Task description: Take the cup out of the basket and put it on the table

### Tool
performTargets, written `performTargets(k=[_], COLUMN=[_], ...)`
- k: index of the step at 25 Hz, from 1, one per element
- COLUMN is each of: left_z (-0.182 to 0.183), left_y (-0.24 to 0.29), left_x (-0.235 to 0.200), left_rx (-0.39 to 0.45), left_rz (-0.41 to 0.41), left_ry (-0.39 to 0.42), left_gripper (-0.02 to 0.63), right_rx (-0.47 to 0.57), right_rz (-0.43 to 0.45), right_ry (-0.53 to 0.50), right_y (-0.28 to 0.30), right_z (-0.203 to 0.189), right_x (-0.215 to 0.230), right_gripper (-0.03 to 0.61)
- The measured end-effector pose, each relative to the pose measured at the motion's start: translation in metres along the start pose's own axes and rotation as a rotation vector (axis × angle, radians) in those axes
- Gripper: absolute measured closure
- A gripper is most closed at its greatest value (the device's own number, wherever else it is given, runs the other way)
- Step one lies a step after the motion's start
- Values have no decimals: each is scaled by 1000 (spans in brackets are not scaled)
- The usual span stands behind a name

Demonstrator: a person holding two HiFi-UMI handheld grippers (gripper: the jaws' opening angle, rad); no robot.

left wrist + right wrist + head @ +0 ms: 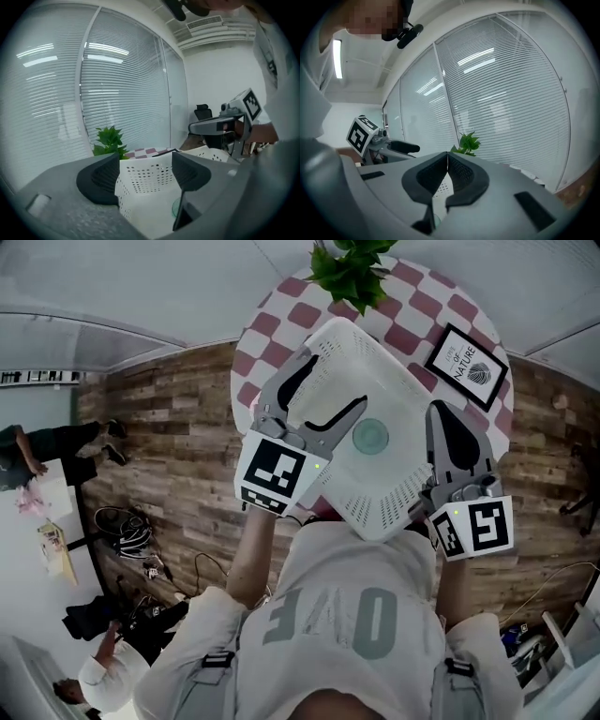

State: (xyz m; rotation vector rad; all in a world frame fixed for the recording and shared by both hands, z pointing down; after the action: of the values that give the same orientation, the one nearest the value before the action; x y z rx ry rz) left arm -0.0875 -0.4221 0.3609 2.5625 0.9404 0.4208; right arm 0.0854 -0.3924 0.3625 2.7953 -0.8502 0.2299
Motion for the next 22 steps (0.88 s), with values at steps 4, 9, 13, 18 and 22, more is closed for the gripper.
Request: performTargets(k=[4, 9, 13, 18, 22], left_z=[-19, -60, -90, -111, -137], left_y=[24, 55, 80, 96, 106], left_x=[22, 53, 68, 70, 75], left_rx=[-141, -396, -537, -630, -745], left_rz=[-130, -313, -434, -489, -549], left_ry=[32, 134, 268, 366, 395], left_gripper=[279, 279, 279, 280, 281], right_rx=[13, 21, 32, 89, 109], right_rz=[21, 60, 89, 163, 168], right_ry=[101, 102, 101, 188, 237], right_y=[3, 9, 11, 6, 0], right_z=[-11, -10, -8, -5, -5], right_x=[6, 7, 7, 12, 18], right_gripper=[569, 569, 569, 569, 568])
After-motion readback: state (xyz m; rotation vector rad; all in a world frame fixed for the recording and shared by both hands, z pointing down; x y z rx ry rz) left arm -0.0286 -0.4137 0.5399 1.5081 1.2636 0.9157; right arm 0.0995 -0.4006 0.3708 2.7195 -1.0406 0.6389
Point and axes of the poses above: the fingertips, and each gripper's own axes: y forward along the fingers, x to its right, z out of its top, the point moved 5 cm from there along -y, backward along the fingers, and after that the axes turned 2 degrees about -x, right-handed, at the moved point
